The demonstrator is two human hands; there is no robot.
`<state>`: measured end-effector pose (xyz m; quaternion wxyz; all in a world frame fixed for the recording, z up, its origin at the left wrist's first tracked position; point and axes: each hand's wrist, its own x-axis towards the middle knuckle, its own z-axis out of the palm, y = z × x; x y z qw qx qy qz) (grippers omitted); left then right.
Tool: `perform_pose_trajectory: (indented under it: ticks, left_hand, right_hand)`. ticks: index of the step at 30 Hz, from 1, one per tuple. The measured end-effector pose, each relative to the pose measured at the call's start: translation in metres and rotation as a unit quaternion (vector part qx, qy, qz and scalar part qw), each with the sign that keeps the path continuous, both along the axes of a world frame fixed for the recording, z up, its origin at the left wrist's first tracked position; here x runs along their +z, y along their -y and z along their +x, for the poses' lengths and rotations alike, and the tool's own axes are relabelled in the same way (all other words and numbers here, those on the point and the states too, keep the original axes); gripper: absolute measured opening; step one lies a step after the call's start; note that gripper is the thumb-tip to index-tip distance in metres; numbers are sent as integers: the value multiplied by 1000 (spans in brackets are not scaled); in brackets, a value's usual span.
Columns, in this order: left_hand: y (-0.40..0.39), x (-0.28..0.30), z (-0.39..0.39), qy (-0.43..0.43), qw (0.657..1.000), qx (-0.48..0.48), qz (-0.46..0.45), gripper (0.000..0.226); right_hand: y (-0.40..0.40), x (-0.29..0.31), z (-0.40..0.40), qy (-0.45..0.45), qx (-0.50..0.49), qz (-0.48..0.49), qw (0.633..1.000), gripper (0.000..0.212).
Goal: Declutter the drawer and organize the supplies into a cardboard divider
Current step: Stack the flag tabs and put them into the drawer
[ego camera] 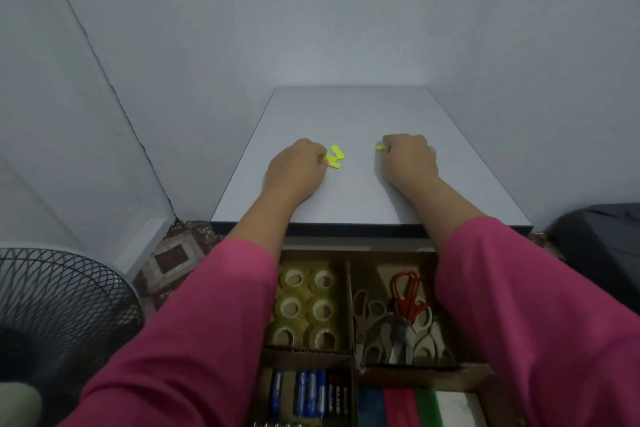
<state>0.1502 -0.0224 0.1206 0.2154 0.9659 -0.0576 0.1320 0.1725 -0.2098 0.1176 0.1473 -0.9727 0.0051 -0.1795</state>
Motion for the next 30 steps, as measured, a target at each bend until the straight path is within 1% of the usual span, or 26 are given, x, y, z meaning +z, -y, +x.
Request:
perform_pose_trajectory:
  ticks: [3, 5, 6, 9, 11, 14, 15, 16, 17, 19, 21, 24, 27, 29, 30]
  left_hand:
    - [-3, 0, 1, 11, 999, -4, -35, 30]
    - [-4, 0, 0, 10, 998, -6, -53, 31]
    - [-4, 0, 0, 8, 998, -7, -58, 31]
    - [-4, 1, 0, 2, 998, 0, -64, 31]
    - [-4, 0, 1, 2, 998, 6, -68, 32]
    - [-3, -1, 2, 17, 998, 18, -51, 21]
    - [-2, -1, 2, 21, 999, 26, -41, 22]
    - [-1, -1, 3, 22, 999, 34, -29, 27]
    - [-1, 0, 3, 21, 999, 40, -19, 30]
    - [-1, 0, 3, 26, 999, 40, -17, 27]
    - [-3, 1, 3, 32, 998, 31, -37, 20]
    - [-4, 0, 2, 19, 997, 22, -76, 11]
    - [-5, 1, 0, -8, 993, 23, -117, 2]
    - [-6, 0, 0, -18, 990, 22, -135, 2]
    - [-7, 0, 0, -20, 989, 20, -142, 2]
  right_hand:
    - [-4, 1, 7, 34, -30, -58, 997, 28]
    - [-4, 0, 11, 34, -33, -58, 997, 28]
    - [-3, -1, 12, 27, -33, -43, 998, 28]
    - [3, 1, 13, -18, -27, 70, 997, 25]
    - [3, 6, 13, -46, -28, 155, 986, 23]
    - [-8, 15, 16, -59, -1, 295, 954, 12]
    - [-16, 17, 16, -62, 18, 337, 939, 9]
    - [-24, 20, 16, -68, 35, 366, 927, 7]
    - [-31, 22, 16, -75, 49, 383, 919, 7]
    - [-45, 23, 21, -89, 60, 378, 920, 7]
    - [-54, 25, 27, -116, 44, 326, 937, 10]
    - [-61, 24, 34, -153, 11, 226, 962, 28]
    - [-63, 28, 35, -160, 9, 174, 972, 32]
    - [-62, 34, 32, -179, 13, 139, 974, 31]
    - [-61, 38, 27, -189, 13, 121, 974, 35]
